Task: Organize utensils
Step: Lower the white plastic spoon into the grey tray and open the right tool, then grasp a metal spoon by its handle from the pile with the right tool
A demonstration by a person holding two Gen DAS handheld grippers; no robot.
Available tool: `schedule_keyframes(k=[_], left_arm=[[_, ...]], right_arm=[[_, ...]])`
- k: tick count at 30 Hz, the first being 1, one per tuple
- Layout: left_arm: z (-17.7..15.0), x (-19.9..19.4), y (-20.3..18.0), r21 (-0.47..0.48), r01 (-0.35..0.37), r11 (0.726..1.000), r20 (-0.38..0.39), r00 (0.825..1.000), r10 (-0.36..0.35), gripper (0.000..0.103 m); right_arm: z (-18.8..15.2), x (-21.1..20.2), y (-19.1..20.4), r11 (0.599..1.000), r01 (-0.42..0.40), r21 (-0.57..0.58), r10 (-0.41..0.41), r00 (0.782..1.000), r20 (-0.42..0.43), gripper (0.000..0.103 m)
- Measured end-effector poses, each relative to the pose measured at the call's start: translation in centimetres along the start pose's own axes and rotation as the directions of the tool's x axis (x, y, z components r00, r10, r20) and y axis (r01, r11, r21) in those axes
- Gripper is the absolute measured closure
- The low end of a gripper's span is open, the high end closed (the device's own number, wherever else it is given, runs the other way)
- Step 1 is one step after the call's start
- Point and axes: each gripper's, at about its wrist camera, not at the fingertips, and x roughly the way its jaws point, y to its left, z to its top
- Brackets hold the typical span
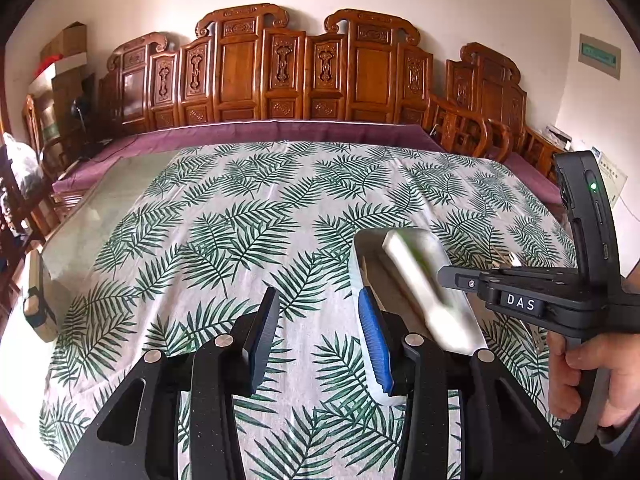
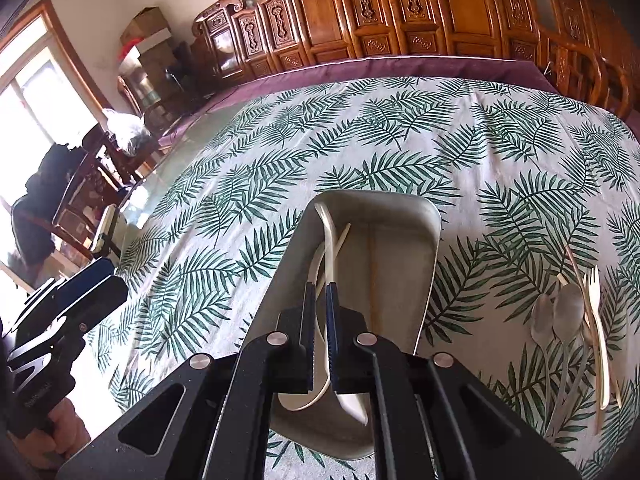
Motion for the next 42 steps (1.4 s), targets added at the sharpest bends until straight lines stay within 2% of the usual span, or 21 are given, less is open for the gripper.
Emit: schedule_keyframes(k=[7,12,15,16,17,18,23,25,28,33,38,42], left_arm=[[-0.7,0.3,-1.3,0.025,0.023,0.999,-0.017,1.0,-0.022,0.064],[-1.2,0.3,-3.1,0.055,0.05,0.997,-0.028,0.998,-0.049,0.064],[-1.6,0.2,-4.6,0.081,0.074,0.994,-0.032,0.997,-0.072,0.058],[-1.7,0.2,-5.1,0.088,0.082,0.993,-0.037,0.996,-0.079,0.052],[-1.9,0.3,-5.7,0.096,0.095,0.991,-0.046,0.995,-0.091,0.041],[-2.1,0.3,-6.2,0.102,0.105,0.989,-0.05,0.994,-0.101,0.037],[-3.0,0.3,-9.2,0.147,0.144,0.979,-0.074,0.988,-0.135,0.026],[-3.3,0.4,-10.3,0.163,0.155,0.974,-0.084,0.986,-0.143,0.025],[-3.8,0.9,-12.0,0.181,0.166,0.969,-0.1,0.984,-0.15,0.025],[-4.0,1.8,-14.1,0.172,0.194,0.966,-0.123,0.977,-0.174,0.025],[-4.0,2.3,-15.9,0.158,0.209,0.965,-0.124,0.974,-0.191,0.025],[-4.1,2.6,-16.8,0.152,0.217,0.964,-0.125,0.972,-0.199,0.025]], right_arm=[[-0.7,-1.8,-1.0,0.999,0.025,-0.035,-0.024,1.0,0.019,0.095],[-2.3,-4.6,-2.5,0.989,0.095,-0.114,-0.091,0.995,0.041,0.095],[-3.3,-6.5,-4.4,0.985,0.124,-0.117,-0.118,0.992,0.053,0.095],[-3.7,-7.0,-5.1,0.985,0.129,-0.112,-0.124,0.991,0.056,0.095],[-4.1,-7.6,-6.0,0.985,0.14,-0.101,-0.134,0.989,0.057,0.095],[-4.5,-8.3,-7.0,0.984,0.154,-0.088,-0.149,0.987,0.061,0.095],[-6.0,-10.4,-11.0,0.98,0.195,-0.029,-0.193,0.979,0.068,0.095],[-6.6,-11.1,-12.5,0.977,0.212,-0.009,-0.211,0.975,0.068,0.094],[-7.3,-11.7,-14.7,0.971,0.238,0.014,-0.239,0.969,0.06,0.087],[-8.6,-11.9,-17.7,0.963,0.265,0.04,-0.266,0.963,0.037,0.087],[-9.3,-11.2,-19.1,0.963,0.264,0.048,-0.265,0.964,0.019,0.087],[-9.4,-9.7,-19.1,0.974,0.226,0.025,-0.226,0.974,0.005,0.087]])
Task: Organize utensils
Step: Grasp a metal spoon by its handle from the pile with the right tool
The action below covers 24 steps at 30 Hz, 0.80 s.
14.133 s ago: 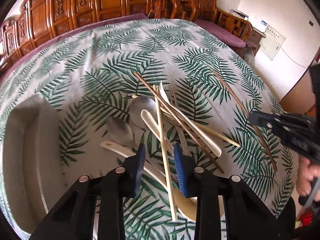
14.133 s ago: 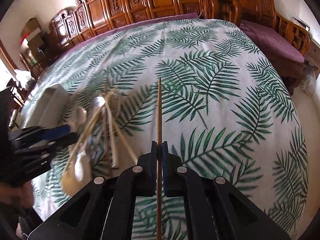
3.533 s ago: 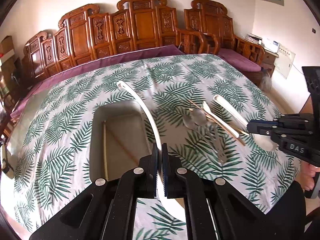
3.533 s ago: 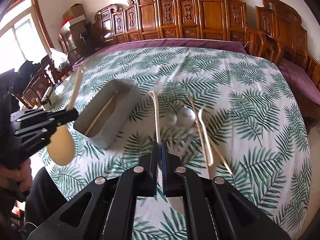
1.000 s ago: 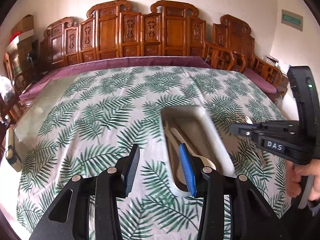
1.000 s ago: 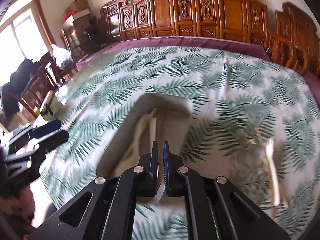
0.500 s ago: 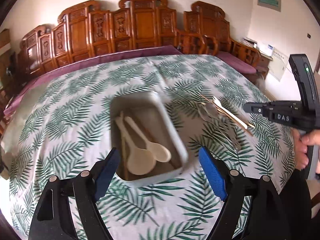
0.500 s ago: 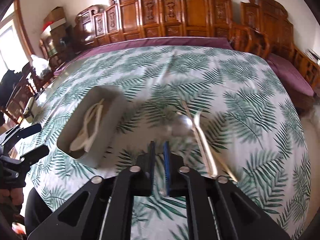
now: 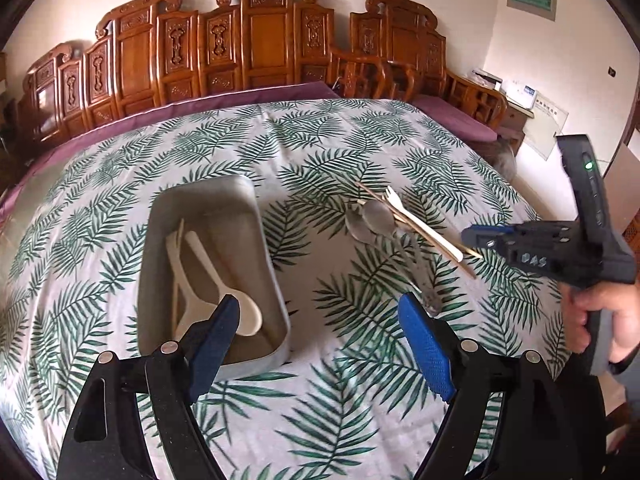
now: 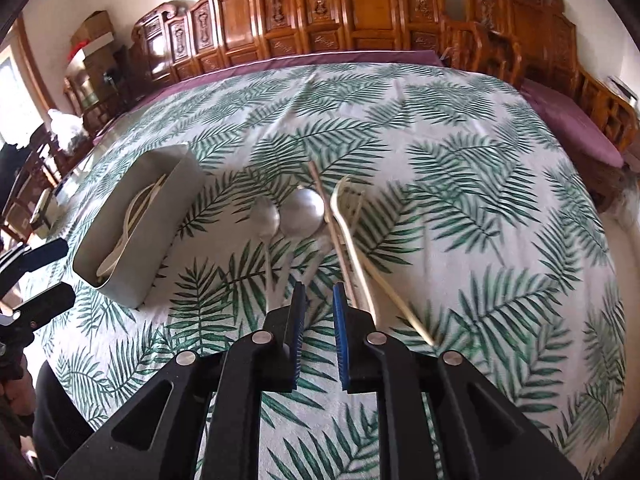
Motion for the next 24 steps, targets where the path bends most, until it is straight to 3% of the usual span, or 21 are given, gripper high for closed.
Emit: schedule_keyframes(k=[8,19,24], left_arm=[[0.7,-0.1,-0.7,0.008,-0.011,1.0,0.002,1.0,0.011,0.025],[0.8,0.0,-0.7,0.008,-0.023,1.0,-0.001,1.0,0.023,0.025],[0.6,0.3,-0.5,0.007,-0.03,1.0,-0.01,1.0,0.03,0.025]], right_arm=[[1.4,3.9,2.0,0.997,-0.049,-0.059,0.045,0.997,-0.059,0.087],[2.2,7.2,2.7,0.997,-0.013,-0.074,0.004,0.992,-0.125,0.087],[2.5,8.4,3.6,0.992,0.045,-0.116,-0.062,0.988,-0.142,0.089]])
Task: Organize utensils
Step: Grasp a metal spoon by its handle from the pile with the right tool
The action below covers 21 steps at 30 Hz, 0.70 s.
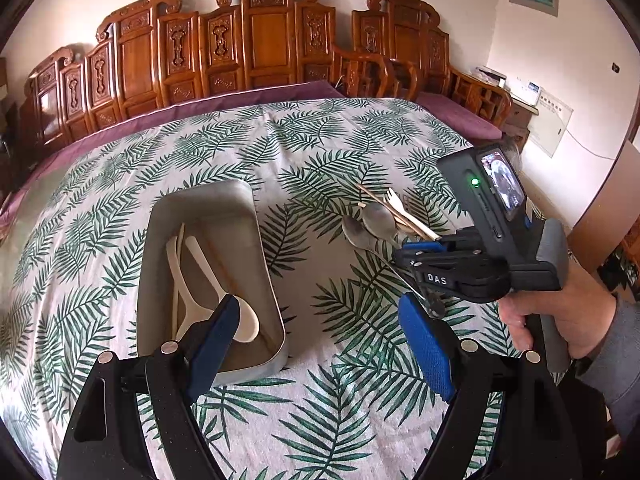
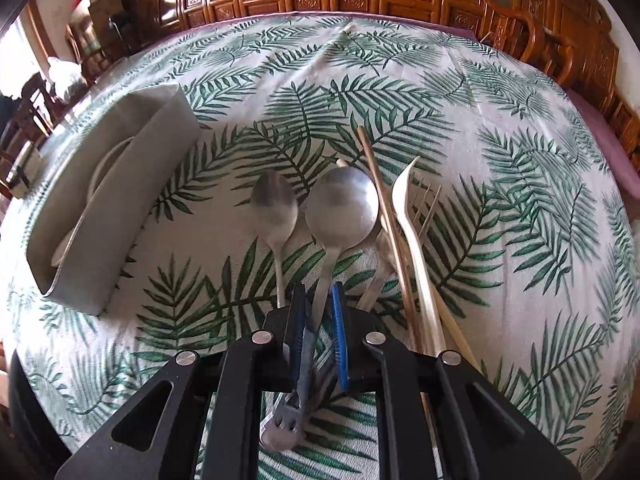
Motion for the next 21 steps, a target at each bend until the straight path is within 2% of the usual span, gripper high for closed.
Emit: schedule_keyframes(k=[5,11,15,21], left_arm=[[0.0,0.2,0.0,-0.004,-0.004,1.0,-0.005,1.0,0.004,0.025],[-0.1,0.6,-0.5,-0.001,-0.008,1.0,-0.011,1.0,0.008,0.025],[-0.1,1.1,-1.2,0.002,-0.005,1.0,-0.021,1.0,0.005,0.025],[0.2,2.3,-3.1,0.017,-0.002,1.0,-0.032,0.999,0.003,0.025]], right_arm=[[0.0,0.1,0.3,0.999,0.042,-0.018,-0.042,0.999,-0.008,0.093],[-0.7,-1.2,-0.7,1.0,-0.001,0.026,0.0,1.0,0.013,0.096],[-1.4,-3.8,-1.9,0.998,-0.039,0.051,0.036,0.997,0.063,0.096],[-3.3,-7.3,-4.2,0.997,-0.05,0.064,0.042,0.993,0.108,0.096]])
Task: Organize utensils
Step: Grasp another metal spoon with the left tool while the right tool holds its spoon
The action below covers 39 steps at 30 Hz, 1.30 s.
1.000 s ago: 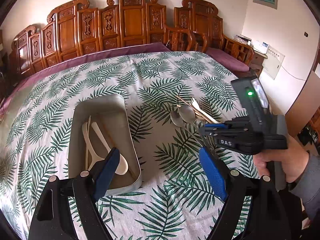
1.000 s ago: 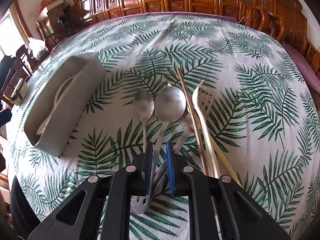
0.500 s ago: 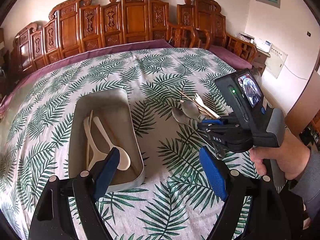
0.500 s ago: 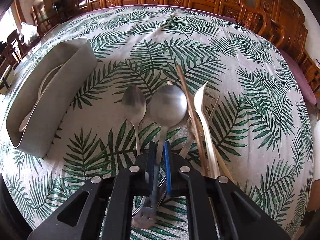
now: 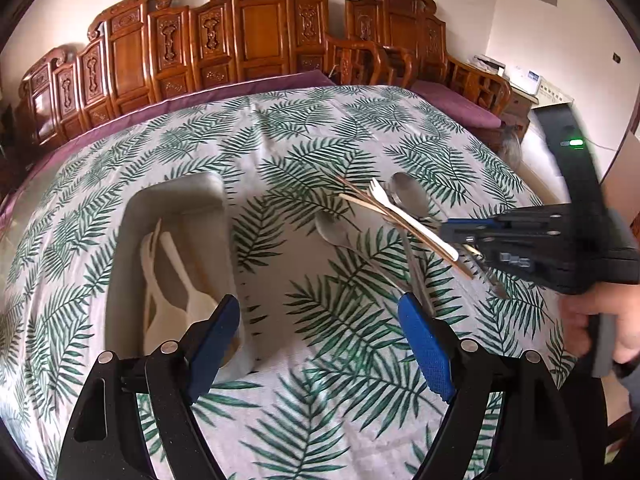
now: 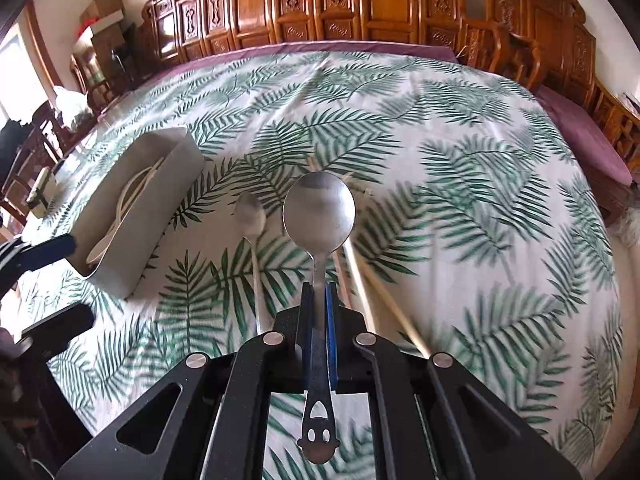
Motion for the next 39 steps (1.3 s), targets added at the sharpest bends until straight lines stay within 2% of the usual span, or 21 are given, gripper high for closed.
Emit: schedule_keyframes(k=[9,15,24,28,32,36,39], left_arm=[[0.6,3.0,-3.5,0.038,0.016,0.999,-0.031,0.999,-0.015,0.025],[1.0,5.3,-4.9,0.042,0.012,0.999,-0.065,0.998,-0.009,0.027],[2.2,9.4,-4.8,-0.017,-0.038,0.999,-0.13,0.991,0.035,0.046],[2.8,11.1,-4.9,-0.042,-0.057,0.998,-0.157,0.986,0.05,0.056],[2.6,12.2,-5.4,-0.02,-0.092,0.996,-0.185,0.979,0.086,0.069],[2.6,12.2,-5.4,-0.015,-0.126,0.992,-0.17,0.978,0.121,0.073],[2.5,12.1,-5.4,-0.011,-0.125,0.992,-0.168,0.978,0.121,0.083]], right_arm=[[-3.3,-4.2,-4.0,0.999,-0.001,0.035,-0.001,0.999,0.041,0.096],[-4.5,-5.0,-5.8,0.999,0.006,0.047,-0.009,0.999,0.048,0.096],[-4.6,-4.6,-6.4,0.998,-0.018,0.062,0.015,0.999,0.049,0.096],[-4.6,-4.6,-6.3,0.998,-0.024,0.061,0.021,0.999,0.048,0.096],[-4.7,-4.7,-6.5,0.997,-0.028,0.071,0.024,0.998,0.051,0.096],[-4.7,-4.7,-6.7,0.997,-0.03,0.075,0.026,0.998,0.051,0.096],[-4.7,-4.7,-6.7,0.997,-0.03,0.076,0.026,0.998,0.051,0.096]])
